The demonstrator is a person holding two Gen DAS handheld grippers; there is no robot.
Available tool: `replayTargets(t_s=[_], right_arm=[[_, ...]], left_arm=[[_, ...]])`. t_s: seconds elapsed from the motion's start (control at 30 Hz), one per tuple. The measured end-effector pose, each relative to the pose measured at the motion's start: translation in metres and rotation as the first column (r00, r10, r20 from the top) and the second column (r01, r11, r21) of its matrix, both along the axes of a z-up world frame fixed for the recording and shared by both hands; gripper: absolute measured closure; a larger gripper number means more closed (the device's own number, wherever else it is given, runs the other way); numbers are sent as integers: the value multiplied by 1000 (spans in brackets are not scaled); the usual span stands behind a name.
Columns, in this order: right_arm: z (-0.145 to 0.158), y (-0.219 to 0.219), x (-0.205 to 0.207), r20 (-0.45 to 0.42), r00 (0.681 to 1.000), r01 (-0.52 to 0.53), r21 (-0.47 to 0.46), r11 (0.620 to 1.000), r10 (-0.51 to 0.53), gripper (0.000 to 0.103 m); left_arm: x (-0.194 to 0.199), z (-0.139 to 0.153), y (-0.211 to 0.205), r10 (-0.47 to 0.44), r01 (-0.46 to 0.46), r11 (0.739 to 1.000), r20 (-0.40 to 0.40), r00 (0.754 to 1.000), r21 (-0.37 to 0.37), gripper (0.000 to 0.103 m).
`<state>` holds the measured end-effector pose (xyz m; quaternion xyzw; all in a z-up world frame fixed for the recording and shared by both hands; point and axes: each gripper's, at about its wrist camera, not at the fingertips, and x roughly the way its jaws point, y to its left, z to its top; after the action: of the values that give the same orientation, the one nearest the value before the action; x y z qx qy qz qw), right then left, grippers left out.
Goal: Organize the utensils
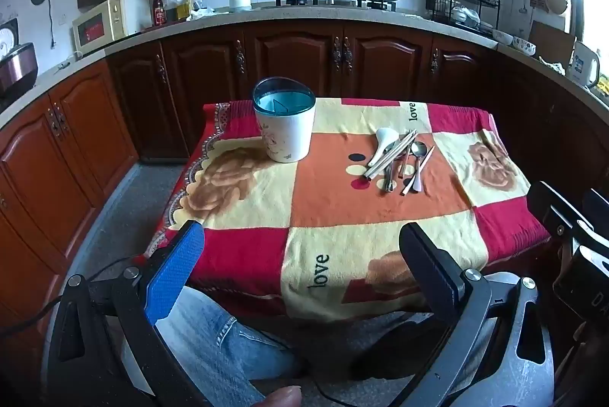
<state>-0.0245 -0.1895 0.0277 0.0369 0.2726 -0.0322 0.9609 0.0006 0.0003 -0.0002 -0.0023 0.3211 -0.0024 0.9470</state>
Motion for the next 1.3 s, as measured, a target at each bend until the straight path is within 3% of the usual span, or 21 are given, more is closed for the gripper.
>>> replayTargets(t_s=[0.8,1.3], right_arm=[[5,5,-6,30,999,-14,-19,1000,15,0],[10,8,-8,36,999,-23,-27,999,24,0]], left_arm=[[-14,4,9,2,-1,1000,44,999,-21,0],[-14,6,11,-7,8,1000,28,1000,-28,0]])
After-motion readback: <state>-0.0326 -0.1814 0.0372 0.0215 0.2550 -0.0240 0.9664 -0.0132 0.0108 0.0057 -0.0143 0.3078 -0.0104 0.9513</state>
